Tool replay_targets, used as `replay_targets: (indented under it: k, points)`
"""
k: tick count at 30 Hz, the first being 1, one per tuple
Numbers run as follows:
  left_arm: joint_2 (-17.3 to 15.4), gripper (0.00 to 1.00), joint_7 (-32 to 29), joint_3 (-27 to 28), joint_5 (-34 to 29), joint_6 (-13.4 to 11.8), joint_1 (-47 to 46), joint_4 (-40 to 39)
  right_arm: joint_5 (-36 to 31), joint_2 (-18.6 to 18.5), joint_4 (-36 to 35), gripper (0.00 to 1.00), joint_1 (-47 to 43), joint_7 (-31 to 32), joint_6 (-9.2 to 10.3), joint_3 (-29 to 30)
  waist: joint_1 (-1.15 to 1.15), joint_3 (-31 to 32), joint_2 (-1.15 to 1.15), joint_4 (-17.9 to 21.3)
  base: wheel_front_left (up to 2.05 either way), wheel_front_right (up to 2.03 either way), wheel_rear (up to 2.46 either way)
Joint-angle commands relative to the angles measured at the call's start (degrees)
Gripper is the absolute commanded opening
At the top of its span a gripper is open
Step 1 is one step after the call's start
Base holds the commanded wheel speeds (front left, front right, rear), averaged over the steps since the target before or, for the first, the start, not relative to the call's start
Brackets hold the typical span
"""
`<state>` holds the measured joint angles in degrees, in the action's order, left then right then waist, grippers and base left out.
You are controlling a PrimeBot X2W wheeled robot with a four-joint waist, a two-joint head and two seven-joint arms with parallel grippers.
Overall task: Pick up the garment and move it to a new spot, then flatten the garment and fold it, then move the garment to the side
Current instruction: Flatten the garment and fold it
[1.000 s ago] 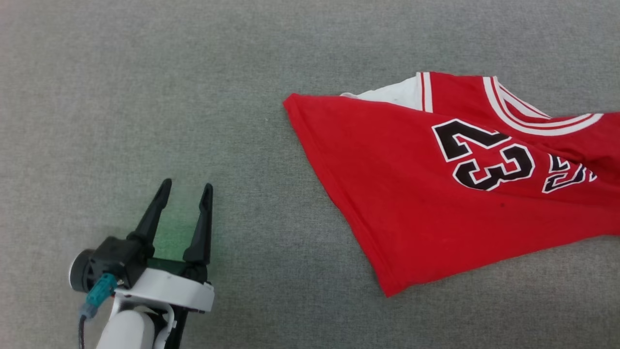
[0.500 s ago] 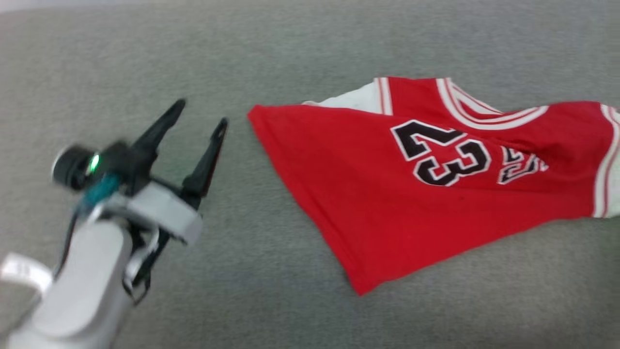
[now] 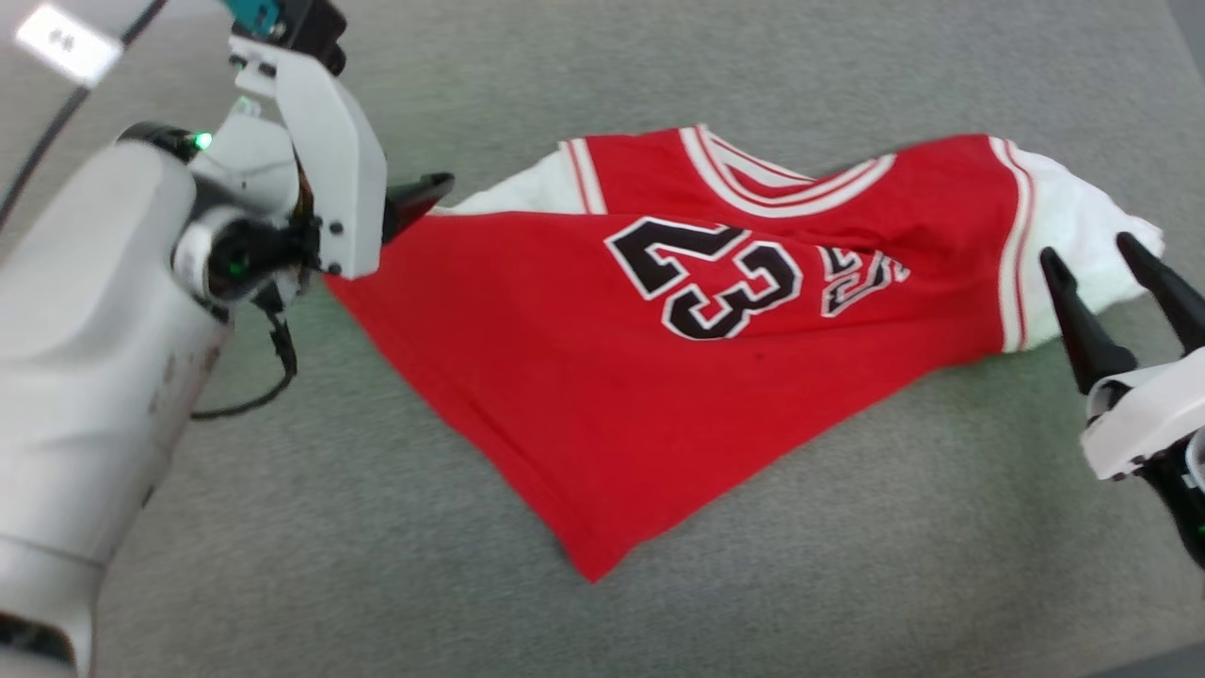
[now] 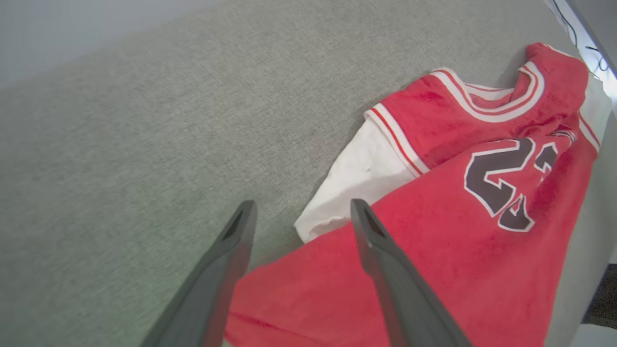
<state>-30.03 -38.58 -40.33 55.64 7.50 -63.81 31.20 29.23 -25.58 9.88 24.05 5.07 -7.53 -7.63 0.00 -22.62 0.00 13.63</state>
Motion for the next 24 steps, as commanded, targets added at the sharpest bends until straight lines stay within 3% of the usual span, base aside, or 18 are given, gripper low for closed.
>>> replay_targets:
  k: [1, 12, 24]
  points:
    - [0.6, 1.0, -4.2, -0.5, 1.6, -0.1, -2.2, 2.9, -0.3, 0.7, -0.5, 1.0, 0.7, -0.5, 0.08, -0.8, 0.0, -2.4, 0.0, 3.8, 0.0, 0.0, 0.0]
    - [2.6, 1.0, -19.7, -2.1, 4.8, -1.6, -8.4, 15.9, -0.9, 2.3, -1.1, 1.0, 2.4, -1.4, 0.08, -4.9, 0.0, -5.1, 0.0, 7.6, 0.0, 0.0, 0.0]
    - [2.8, 1.0, -29.7, -2.7, 9.0, -0.9, -6.9, 15.2, -1.3, 2.6, -0.6, 1.0, 3.6, -0.8, 0.08, -5.8, 0.0, -5.3, 0.0, 6.9, 0.0, 0.0, 0.0]
